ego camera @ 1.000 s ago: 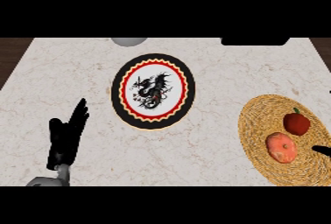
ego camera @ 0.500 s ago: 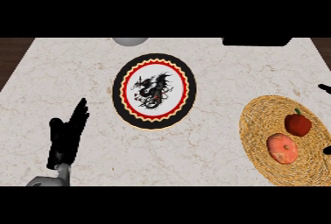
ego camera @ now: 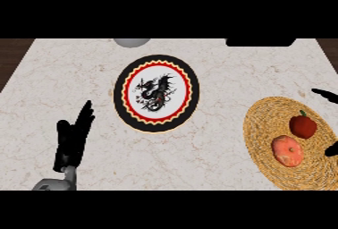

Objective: Pick the bell pepper from the placemat and place it in the plate

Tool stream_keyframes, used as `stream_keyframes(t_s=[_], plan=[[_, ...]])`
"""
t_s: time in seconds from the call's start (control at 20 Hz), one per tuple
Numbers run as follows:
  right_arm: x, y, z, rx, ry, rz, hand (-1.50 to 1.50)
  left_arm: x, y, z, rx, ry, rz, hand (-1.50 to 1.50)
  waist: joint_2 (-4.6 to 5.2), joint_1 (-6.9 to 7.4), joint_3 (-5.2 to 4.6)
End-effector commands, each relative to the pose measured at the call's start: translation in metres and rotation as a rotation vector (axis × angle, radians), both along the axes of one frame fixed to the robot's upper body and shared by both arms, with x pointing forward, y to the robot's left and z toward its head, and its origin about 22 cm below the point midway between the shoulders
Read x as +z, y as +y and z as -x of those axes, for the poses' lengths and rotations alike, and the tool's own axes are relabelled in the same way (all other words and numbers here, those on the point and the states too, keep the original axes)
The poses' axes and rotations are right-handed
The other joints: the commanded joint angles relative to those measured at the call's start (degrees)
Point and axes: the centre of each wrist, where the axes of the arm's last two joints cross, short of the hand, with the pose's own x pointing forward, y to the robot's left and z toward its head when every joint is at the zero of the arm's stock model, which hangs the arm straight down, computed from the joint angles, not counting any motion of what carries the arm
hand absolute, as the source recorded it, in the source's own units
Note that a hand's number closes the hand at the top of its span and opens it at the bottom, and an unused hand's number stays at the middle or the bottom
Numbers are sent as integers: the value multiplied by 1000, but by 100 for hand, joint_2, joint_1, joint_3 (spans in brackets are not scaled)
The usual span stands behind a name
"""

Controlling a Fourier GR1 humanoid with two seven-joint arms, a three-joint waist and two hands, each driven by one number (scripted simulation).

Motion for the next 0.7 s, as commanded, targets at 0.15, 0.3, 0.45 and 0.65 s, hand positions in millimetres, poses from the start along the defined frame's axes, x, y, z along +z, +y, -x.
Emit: stream_keyframes(t_s=[0.15, 0.3, 0.45, 0.65], plan=[[-6, 5, -8, 20, 23, 11, -150, 7, -3, 15, -7, 6, 10, 0, -8, -11, 1], [-24, 20, -10, 32, 37, 12, -150, 7, -13, -1, 9, -15, -2, 0, -4, -17, 1], [-25, 25, -25, 33, 45, 7, -150, -10, 4, 12, 2, -4, 7, 0, -1, -2, 0], [-28, 12, -26, 29, 57, 11, -150, -3, 1, -1, -7, 3, 5, 0, 0, -6, 1]])
